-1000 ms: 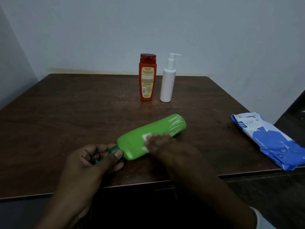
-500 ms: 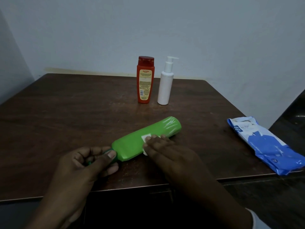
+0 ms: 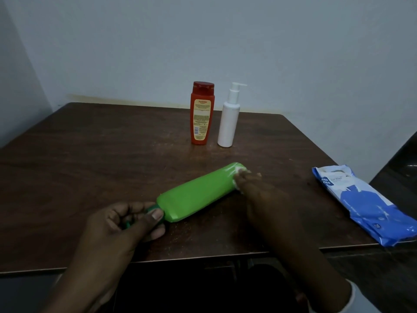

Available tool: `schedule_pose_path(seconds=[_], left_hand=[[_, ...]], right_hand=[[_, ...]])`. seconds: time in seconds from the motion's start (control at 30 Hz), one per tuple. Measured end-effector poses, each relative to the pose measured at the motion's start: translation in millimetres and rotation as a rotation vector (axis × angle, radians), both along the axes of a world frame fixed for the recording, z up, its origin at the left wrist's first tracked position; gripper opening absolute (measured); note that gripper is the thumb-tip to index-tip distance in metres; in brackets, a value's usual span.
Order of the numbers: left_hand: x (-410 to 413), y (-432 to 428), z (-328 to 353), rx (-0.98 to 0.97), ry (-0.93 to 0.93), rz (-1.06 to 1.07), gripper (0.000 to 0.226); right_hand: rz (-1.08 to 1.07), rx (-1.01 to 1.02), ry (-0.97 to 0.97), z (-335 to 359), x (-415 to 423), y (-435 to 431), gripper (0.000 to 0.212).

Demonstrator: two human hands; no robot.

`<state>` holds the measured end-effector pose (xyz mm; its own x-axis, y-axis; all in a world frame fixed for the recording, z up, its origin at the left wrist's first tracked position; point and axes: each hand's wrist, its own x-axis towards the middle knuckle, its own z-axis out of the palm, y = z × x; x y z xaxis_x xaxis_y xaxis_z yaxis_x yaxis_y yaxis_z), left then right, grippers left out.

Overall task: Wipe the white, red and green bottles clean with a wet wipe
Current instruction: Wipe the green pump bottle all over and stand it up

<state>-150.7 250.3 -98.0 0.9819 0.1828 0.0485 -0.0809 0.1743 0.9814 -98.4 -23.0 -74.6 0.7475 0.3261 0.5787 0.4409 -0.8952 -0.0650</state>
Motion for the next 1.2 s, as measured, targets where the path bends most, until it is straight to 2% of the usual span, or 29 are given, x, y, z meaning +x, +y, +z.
schedule_pose_path(seconds=[0.1, 0.23, 0.37, 0.5, 0.63, 0.77, 0.8, 0.9, 0.93, 1.03, 1.07, 1.2], left_hand=[[-0.4, -5.2, 5.4, -0.032, -0.003, 0.006, 0.026], [-0.9, -4.4, 4.9, -0.016, 0.001, 0.014, 0.024], [-3.5, -5.8, 8.4, 0.040, -0.012, 0.051, 0.024], [-4.5, -7.6, 12.4, 0.080, 0.006, 0.071, 0.027], [-7.4, -8.7, 18.0, 0.118, 0.021, 0.074, 0.028], [-8.0, -11.1, 20.6, 0.157, 0.010, 0.069, 0.029], [-8.1, -11.0, 20.4, 0.156, 0.008, 0.071, 0.029], [-8.5, -10.3, 20.5, 0.147, 0.005, 0.068, 0.029], [-8.5, -9.8, 20.0, 0.156, 0.003, 0.068, 0.029], [-7.8, -9.3, 19.8, 0.191, 0.002, 0.079, 0.029], [-8.0, -9.7, 19.8, 0.194, 0.004, 0.080, 0.028], [-10.6, -9.8, 22.9, 0.181, 0.008, 0.070, 0.030]], right_hand=[[0.103, -0.148, -0.011, -3.7, 0.1, 1.4, 0.058], [-0.093, 0.009, 0.025, 3.2, 11.7, -5.5, 0.054], [0.202, -0.167, -0.051, -7.0, -2.8, 10.4, 0.050], [-0.042, 0.016, -0.012, 2.2, 10.3, -7.3, 0.053], [0.216, -0.164, -0.010, -5.4, -2.9, 9.2, 0.047], [-0.042, 0.033, 0.013, 8.8, 14.3, -4.4, 0.049], [-0.012, 0.024, 0.039, 7.7, 12.0, 1.9, 0.052], [0.275, -0.151, 0.037, -1.9, -4.5, 19.3, 0.050], [0.281, -0.136, 0.038, 1.1, -0.9, 15.3, 0.049], [-0.031, 0.116, 0.091, 11.7, 20.4, -0.2, 0.048], [-0.069, 0.121, 0.081, 12.3, 20.4, 2.9, 0.050], [0.324, -0.137, 0.050, -0.9, -5.2, 29.4, 0.048]])
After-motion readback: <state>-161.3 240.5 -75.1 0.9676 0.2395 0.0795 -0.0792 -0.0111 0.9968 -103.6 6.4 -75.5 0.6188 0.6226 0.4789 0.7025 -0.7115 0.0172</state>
